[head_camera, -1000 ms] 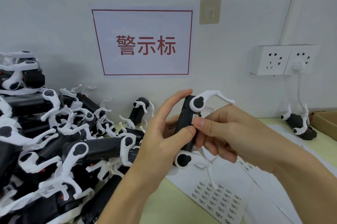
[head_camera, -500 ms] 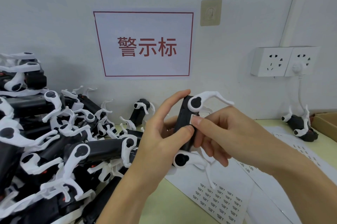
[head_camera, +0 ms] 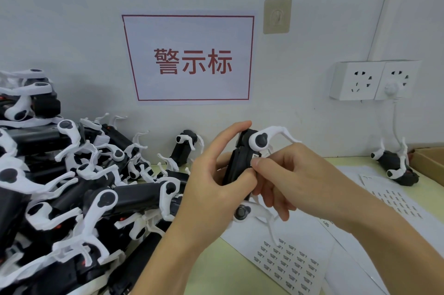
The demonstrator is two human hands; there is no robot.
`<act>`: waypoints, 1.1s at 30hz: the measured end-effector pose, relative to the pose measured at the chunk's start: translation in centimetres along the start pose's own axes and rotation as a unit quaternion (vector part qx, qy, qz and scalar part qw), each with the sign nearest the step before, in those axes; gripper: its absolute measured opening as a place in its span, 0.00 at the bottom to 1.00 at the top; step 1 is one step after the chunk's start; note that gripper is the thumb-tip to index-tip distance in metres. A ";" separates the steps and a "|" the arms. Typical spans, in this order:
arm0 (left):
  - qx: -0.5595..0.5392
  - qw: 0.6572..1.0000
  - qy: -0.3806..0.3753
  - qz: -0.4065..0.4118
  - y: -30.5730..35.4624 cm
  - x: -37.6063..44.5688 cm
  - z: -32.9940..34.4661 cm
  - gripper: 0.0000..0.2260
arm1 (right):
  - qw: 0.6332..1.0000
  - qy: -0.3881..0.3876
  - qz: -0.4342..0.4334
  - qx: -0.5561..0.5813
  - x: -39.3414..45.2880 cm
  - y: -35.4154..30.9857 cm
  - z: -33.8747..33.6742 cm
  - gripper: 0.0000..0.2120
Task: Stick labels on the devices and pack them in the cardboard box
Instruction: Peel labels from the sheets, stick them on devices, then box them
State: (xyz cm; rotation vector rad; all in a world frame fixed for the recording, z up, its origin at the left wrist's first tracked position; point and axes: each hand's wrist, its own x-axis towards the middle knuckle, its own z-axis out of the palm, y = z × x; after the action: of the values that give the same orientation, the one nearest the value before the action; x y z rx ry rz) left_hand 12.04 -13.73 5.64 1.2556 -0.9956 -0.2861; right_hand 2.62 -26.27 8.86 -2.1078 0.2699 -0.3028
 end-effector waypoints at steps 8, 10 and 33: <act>-0.002 1.000 0.002 0.000 -0.1 0.0 -0.1 0.26 | 1.000 -0.011 -0.002 0.027 -0.3 -0.3 -0.3 0.23; 0.001 1.000 0.003 0.001 -0.1 -0.1 0.0 0.26 | 0.999 -0.011 0.003 0.032 -0.2 -0.4 -0.2 0.24; -0.026 1.000 0.001 -0.008 0.0 0.0 0.1 0.24 | 0.999 -0.030 -0.014 0.027 -0.3 -0.2 -0.7 0.22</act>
State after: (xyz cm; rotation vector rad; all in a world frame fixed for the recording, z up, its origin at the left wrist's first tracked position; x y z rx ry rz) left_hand 11.94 -13.75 5.63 1.2173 -0.9707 -0.3199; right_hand 2.15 -26.64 9.32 -2.0654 0.1948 -0.2590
